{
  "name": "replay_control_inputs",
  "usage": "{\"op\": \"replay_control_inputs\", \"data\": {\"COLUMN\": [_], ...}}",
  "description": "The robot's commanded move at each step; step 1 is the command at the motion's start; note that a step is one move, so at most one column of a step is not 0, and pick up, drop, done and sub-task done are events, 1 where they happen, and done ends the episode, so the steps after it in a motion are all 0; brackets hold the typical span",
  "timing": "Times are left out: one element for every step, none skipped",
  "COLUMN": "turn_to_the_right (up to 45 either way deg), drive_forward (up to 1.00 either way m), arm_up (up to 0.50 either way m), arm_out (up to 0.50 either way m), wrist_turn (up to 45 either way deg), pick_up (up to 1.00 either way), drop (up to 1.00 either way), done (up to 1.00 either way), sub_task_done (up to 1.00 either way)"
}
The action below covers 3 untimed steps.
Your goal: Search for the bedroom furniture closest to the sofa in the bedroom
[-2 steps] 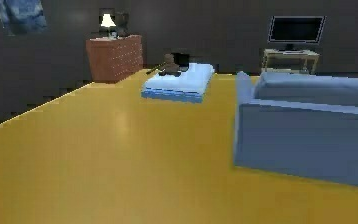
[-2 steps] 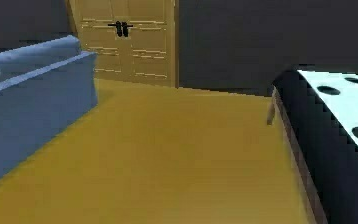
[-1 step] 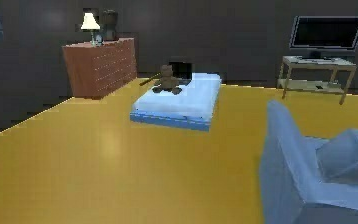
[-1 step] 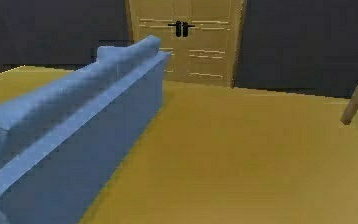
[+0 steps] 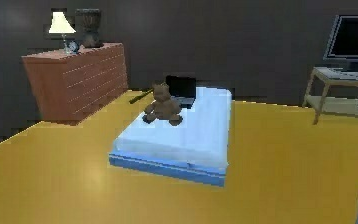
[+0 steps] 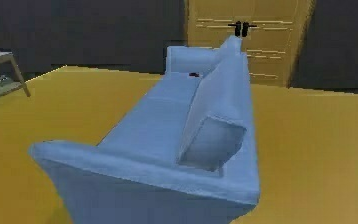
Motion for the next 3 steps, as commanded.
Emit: {"op": "replay_control_inputs", "data": {"turn_to_the_right": [15.0,3.0,0.0], "drive_forward": [0.0,0.0,0.75], "arm_up": [0.0,0.0,0.0], "arm_out": [0.0,0.0,0.0], "wrist_turn": [0.0,0.0,0.0], "pick_up": [0.0,0.0,0.0], "drop": [0.0,0.0,0.0], "done": [0.0,0.0,0.0], "sub_task_done": [0.0,0.0,0.0]}}
